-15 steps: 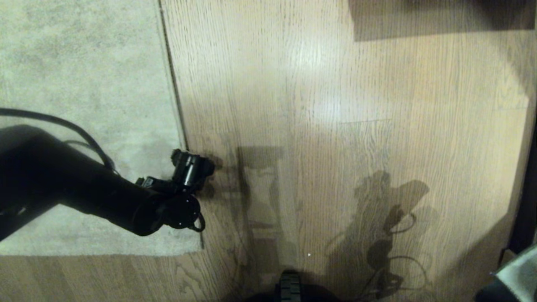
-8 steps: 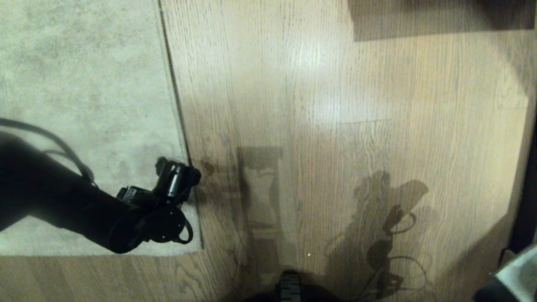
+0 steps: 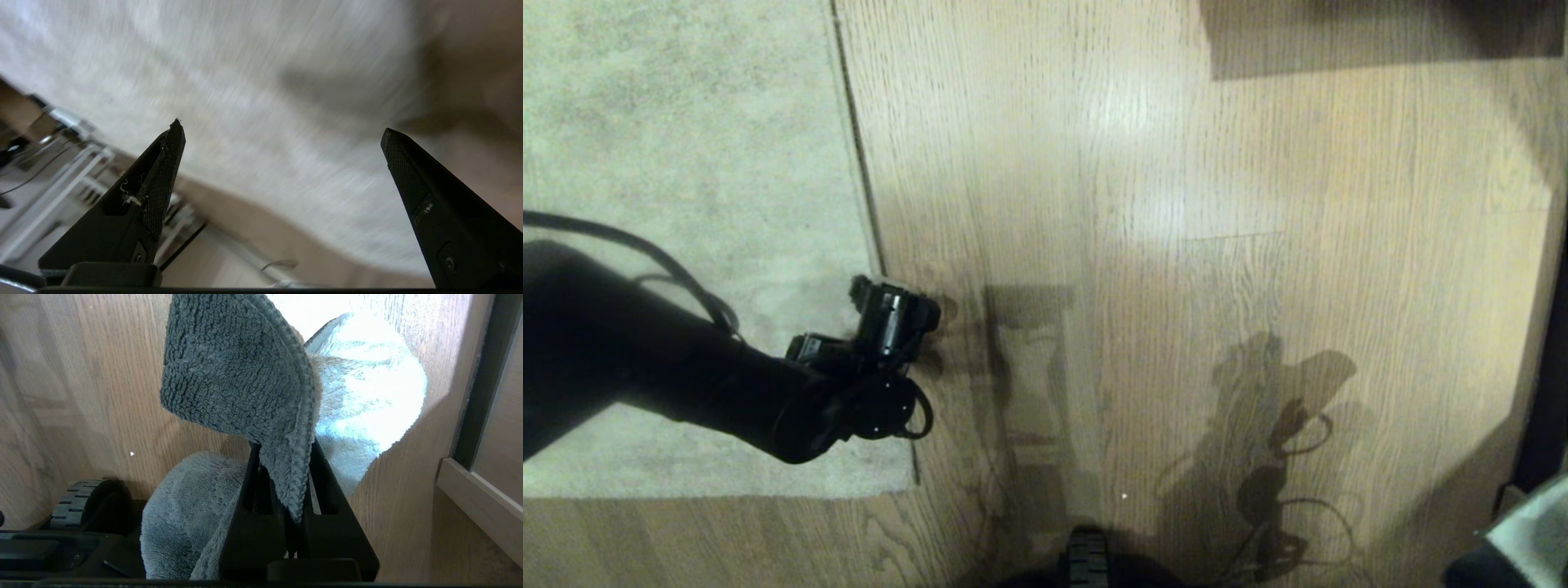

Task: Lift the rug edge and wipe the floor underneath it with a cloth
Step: Lift up the carpet

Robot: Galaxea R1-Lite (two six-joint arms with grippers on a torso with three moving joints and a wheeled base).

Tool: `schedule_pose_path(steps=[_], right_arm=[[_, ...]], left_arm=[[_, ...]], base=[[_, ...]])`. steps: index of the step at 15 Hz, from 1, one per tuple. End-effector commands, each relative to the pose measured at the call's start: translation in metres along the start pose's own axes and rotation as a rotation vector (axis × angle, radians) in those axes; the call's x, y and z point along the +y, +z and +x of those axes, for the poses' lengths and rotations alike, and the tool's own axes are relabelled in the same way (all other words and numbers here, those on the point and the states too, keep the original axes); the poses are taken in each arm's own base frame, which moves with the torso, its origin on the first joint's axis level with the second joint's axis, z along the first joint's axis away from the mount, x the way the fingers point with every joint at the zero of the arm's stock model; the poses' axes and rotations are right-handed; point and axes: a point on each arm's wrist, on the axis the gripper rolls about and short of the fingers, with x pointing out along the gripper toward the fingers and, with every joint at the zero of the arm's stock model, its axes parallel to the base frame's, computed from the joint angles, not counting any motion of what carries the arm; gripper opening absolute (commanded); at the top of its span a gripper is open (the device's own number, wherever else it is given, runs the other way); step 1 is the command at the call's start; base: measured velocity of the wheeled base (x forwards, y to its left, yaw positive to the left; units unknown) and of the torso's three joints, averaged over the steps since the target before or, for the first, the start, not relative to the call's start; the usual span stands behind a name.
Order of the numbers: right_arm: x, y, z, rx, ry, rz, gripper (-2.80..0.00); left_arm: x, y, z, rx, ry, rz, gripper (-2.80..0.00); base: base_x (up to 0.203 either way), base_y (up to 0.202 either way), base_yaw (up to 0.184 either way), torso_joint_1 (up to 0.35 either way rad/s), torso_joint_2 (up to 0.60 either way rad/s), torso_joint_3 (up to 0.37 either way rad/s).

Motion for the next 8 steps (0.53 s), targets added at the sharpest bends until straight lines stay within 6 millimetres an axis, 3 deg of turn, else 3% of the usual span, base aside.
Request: schedule_pose_path(steps=[1,5,8], right_arm=[[0.000,0.000,0.000,0.000,0.002,-0.001,-2.80],[0.000,0.000,0.000,0.001,-0.001,-0.001,-2.80],[0.000,0.000,0.000,0.000,0.002,-0.001,-2.80]], left_arm=[[-0.017,0.018,-0.001,-0.042,-0.015,-0.035,0.00],[-0.032,0.040,-0.005,-0.093,-0.038,-0.083,0.00],[-0.034,0.035,0.006,-0.071,-0.020,-0.057,0.00]], base=[[0.000,0.000,0.000,0.000,0.00,0.000],[0.000,0.000,0.000,0.000,0.00,0.000],[0.000,0.000,0.000,0.000,0.00,0.000]])
